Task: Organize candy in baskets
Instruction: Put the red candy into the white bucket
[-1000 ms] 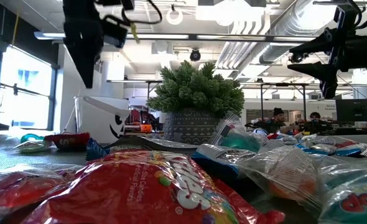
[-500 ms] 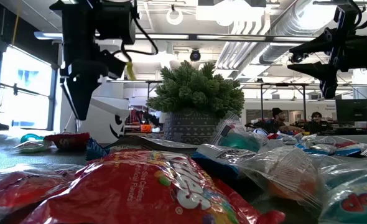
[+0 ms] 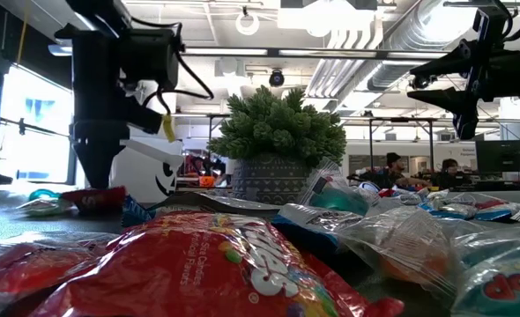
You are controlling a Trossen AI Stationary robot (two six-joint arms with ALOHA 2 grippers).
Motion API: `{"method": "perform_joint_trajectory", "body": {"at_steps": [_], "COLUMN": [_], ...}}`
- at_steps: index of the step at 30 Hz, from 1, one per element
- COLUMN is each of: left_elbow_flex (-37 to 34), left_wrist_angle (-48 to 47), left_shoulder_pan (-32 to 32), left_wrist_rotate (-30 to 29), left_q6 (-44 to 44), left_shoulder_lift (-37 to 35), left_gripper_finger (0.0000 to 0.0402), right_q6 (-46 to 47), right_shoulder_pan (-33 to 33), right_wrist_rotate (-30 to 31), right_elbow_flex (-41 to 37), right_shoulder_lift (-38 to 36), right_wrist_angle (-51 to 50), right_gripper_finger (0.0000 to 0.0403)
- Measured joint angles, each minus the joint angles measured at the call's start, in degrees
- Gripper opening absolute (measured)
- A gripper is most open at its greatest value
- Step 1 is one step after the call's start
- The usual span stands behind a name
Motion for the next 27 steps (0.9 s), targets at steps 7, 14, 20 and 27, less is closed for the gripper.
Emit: {"method": "perform_joint_trajectory", "body": {"at_steps": [7,14,20,27], "left_elbow_flex": [-2.01,-5.26,-5.65,-5.76], "left_wrist_angle": [4.89,7.92,7.84,7.56], "left_shoulder_pan": [0.00,-0.02,0.00,-0.02], "left_wrist_rotate": [-1.20,-1.18,-0.97,0.45], "left_q6": [1.89,2.07,1.25,-1.35], "left_shoulder_lift": [0.00,-0.22,-0.15,-1.42], "left_gripper_finger": [0.0166,0.0143,0.0087,0.0029], "right_q6": [0.00,-0.02,-0.01,0.00], "right_shoulder_pan": [0.01,0.02,0.00,0.00], "right_wrist_rotate": [0.00,0.02,0.01,0.02], "right_elbow_flex": [-0.01,-0.02,0.00,0.00], "right_shoulder_lift": [0.00,0.00,0.00,0.00], "right_wrist_angle": [0.01,0.00,0.02,0.00], "right_gripper_finger": [0.0162,0.0162,0.0162,0.0162]}}
